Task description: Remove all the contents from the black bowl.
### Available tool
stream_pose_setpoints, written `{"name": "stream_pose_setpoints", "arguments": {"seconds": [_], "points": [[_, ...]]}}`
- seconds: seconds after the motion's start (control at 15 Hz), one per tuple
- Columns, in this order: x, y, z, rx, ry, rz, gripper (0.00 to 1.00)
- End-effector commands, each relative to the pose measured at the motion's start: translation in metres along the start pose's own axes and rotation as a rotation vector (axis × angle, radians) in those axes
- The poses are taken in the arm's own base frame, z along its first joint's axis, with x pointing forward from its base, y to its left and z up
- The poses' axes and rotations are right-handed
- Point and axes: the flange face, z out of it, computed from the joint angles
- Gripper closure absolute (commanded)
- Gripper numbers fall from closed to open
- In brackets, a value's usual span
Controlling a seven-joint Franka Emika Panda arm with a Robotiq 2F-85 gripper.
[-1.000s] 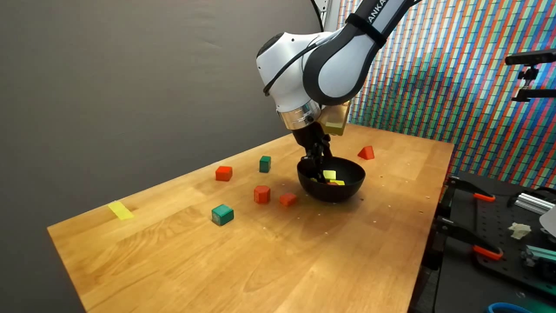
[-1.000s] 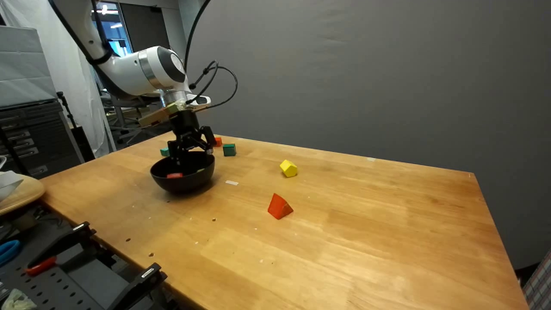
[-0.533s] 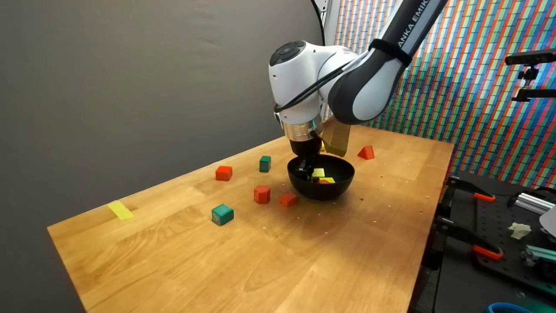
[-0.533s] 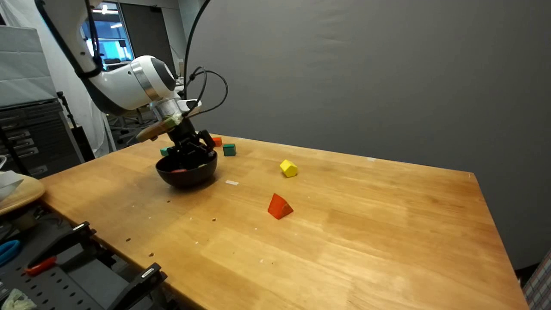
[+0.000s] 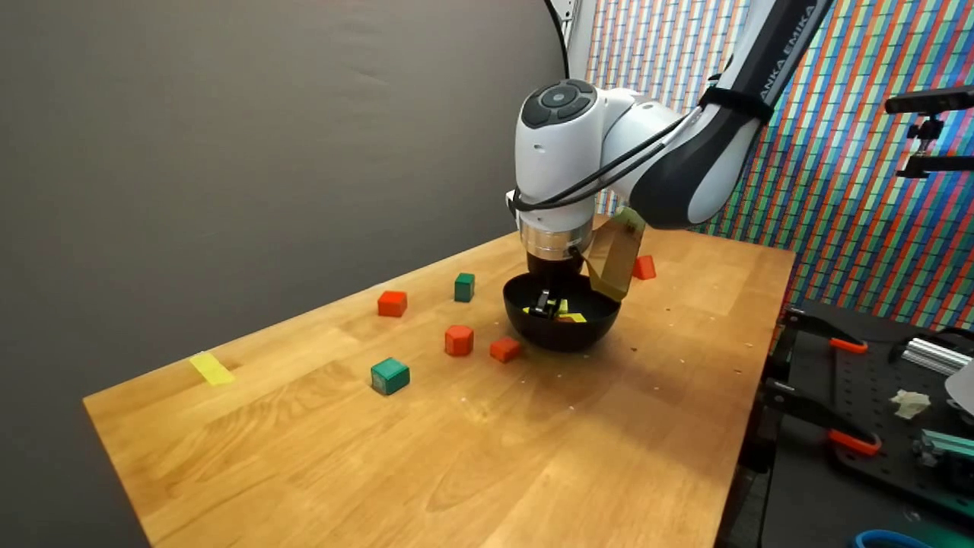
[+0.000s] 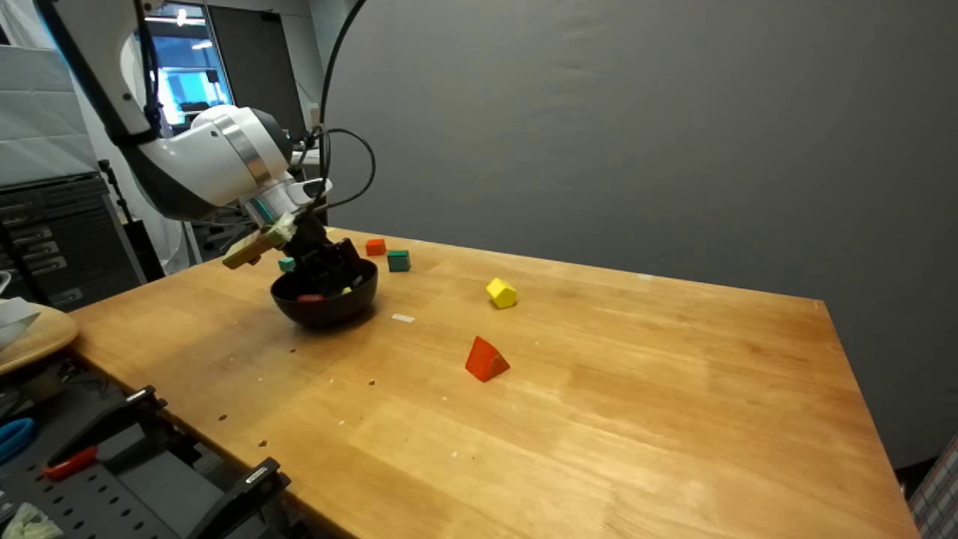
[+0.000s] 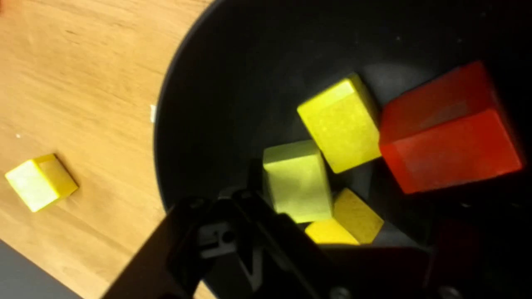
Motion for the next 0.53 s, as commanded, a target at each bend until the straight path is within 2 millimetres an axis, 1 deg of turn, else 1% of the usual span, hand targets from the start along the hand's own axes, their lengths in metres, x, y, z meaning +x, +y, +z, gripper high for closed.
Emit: {"name": "stream_pose_setpoints", "arguments": {"seconds": [0.0, 0.13, 0.2, 0.27, 0.33, 0.4, 0.47], "points": [[-0.016, 0.002, -0.008, -0.010, 0.041, 0.031, 0.63], [-0.016, 0.004, -0.010, -0.019, 0.058, 0.039, 0.78], [-0.016, 0.005, -0.013, -0.020, 0.073, 0.043, 0.80], [-0.016, 0.007, -0.017, -0.023, 0.085, 0.045, 0.76], [-0.016, 0.009, -0.020, -0.022, 0.095, 0.051, 0.80], [-0.017, 0.013, -0.025, -0.019, 0.106, 0.062, 0.76], [-0.017, 0.016, -0.030, -0.013, 0.125, 0.071, 0.76]]}}
